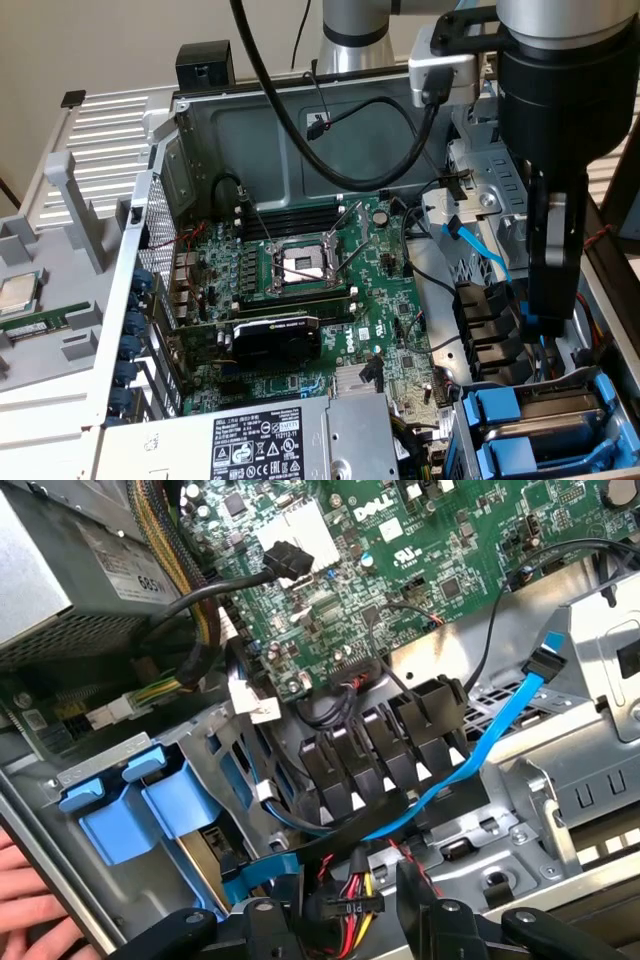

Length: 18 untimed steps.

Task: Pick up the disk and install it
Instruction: 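Insert the first disk wire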

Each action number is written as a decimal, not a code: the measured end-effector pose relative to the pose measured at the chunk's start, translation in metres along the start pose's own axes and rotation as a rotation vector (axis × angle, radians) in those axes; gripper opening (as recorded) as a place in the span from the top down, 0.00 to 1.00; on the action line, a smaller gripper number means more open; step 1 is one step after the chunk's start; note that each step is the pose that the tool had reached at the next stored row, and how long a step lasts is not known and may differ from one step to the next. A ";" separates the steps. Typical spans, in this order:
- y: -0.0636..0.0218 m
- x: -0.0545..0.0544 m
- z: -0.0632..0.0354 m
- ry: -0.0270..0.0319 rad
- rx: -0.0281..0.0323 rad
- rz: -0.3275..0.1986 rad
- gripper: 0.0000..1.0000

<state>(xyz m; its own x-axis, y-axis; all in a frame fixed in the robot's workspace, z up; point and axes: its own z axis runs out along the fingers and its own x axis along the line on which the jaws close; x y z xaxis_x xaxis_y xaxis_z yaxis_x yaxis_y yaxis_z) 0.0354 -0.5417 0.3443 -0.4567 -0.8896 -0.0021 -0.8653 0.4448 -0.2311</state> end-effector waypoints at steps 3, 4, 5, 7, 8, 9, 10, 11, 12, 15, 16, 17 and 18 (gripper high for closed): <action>0.0006 0.000 0.0004 -0.0008 0.0040 0.006 0.51; 0.0007 0.000 0.0005 -0.0010 0.0054 0.008 0.57; 0.0008 0.000 0.0006 -0.0012 0.0067 0.010 0.64; 0.0008 0.000 0.0008 -0.0017 0.0086 0.012 0.65; 0.0009 0.000 0.0009 -0.0016 0.0088 0.013 0.65; 0.0009 0.000 0.0009 -0.0017 0.0088 0.013 0.65; 0.0009 0.000 0.0009 -0.0017 0.0088 0.013 0.65; 0.0009 0.000 0.0009 -0.0017 0.0088 0.013 0.65; 0.0009 0.000 0.0009 -0.0015 0.0089 0.013 0.65; 0.0015 -0.001 0.0008 0.0055 0.0127 0.011 0.65; 0.0018 -0.001 0.0006 0.0083 0.0142 0.011 0.65; 0.0020 -0.002 0.0004 0.0107 0.0155 0.010 0.65; 0.0025 -0.002 0.0001 0.0132 0.0168 0.010 0.65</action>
<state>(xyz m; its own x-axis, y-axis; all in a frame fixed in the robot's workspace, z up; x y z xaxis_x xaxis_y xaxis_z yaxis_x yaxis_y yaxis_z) 0.0344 -0.5387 0.3436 -0.4678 -0.8838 0.0084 -0.8573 0.4514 -0.2474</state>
